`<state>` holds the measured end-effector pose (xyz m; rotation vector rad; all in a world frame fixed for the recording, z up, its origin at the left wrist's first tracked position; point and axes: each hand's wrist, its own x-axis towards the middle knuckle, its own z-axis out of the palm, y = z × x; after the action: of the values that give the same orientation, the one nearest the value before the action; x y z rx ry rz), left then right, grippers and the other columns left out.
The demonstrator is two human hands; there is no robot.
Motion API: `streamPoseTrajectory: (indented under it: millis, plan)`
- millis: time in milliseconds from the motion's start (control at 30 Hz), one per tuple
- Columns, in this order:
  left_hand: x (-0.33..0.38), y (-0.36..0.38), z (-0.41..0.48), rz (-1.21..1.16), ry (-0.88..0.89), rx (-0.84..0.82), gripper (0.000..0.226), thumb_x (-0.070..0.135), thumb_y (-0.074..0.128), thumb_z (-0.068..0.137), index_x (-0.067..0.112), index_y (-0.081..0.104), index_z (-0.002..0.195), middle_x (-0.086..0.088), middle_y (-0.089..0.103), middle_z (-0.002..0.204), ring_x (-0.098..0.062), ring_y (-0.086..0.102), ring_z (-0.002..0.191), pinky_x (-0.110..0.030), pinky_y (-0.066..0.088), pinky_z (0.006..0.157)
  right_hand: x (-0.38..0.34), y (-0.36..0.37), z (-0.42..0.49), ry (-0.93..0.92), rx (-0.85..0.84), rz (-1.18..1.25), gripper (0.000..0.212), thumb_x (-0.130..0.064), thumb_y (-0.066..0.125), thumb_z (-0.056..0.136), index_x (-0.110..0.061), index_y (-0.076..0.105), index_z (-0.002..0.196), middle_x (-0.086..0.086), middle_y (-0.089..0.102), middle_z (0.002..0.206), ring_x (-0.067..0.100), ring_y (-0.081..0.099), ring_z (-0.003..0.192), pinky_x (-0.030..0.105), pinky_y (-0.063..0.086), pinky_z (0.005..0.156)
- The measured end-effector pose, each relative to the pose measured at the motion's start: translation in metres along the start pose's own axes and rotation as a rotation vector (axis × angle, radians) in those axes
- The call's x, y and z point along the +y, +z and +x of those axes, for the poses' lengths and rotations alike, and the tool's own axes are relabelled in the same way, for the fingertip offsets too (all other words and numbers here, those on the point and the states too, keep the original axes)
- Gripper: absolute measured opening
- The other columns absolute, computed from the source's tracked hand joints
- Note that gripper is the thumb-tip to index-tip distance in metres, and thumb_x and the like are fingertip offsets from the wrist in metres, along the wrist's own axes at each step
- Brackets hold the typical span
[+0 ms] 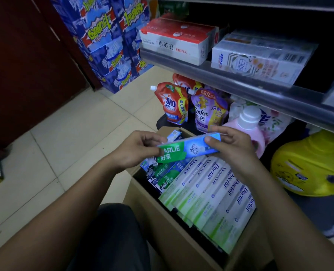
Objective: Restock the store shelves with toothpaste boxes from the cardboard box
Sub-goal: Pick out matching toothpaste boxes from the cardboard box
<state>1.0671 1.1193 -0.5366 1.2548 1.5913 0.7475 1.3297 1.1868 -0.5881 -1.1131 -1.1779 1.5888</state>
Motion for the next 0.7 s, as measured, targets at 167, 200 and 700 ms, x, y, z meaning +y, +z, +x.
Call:
streamPoseTrajectory:
  millis: [167,200,700]
  plan:
    - [-0.028,0.009,0.015,0.038,-0.064,0.419,0.026,0.04,0.061,0.101,0.02,0.075,0.094,-0.005,0.075,0.091,-0.019,0.066,0.084,-0.032,0.051,0.075,-0.015,-0.021,0.0,-0.075,0.171,0.137,0.027,-0.007,0.08,0.085,-0.014,0.071,0.11,0.013,0.078,0.098,0.034,0.076,0.092,0.045,0.062,0.075]
    - [-0.039,0.01,0.017,0.218,-0.094,0.431,0.032,0.047,0.057,0.101,0.022,0.073,0.092,-0.002,0.074,0.091,-0.02,0.066,0.086,-0.031,0.05,0.075,-0.017,-0.025,0.0,-0.091,0.205,0.152,0.027,-0.007,0.08,0.085,-0.014,0.071,0.11,0.011,0.079,0.097,0.033,0.077,0.092,0.046,0.061,0.076]
    - [-0.04,-0.003,0.039,0.518,-0.226,0.317,0.021,0.023,0.082,0.081,0.015,0.075,0.099,-0.006,0.073,0.094,-0.026,0.066,0.087,-0.034,0.048,0.073,-0.025,-0.027,0.006,-0.122,0.256,0.185,0.031,-0.008,0.081,0.083,-0.025,0.07,0.106,-0.003,0.079,0.085,0.024,0.076,0.087,0.047,0.063,0.075]
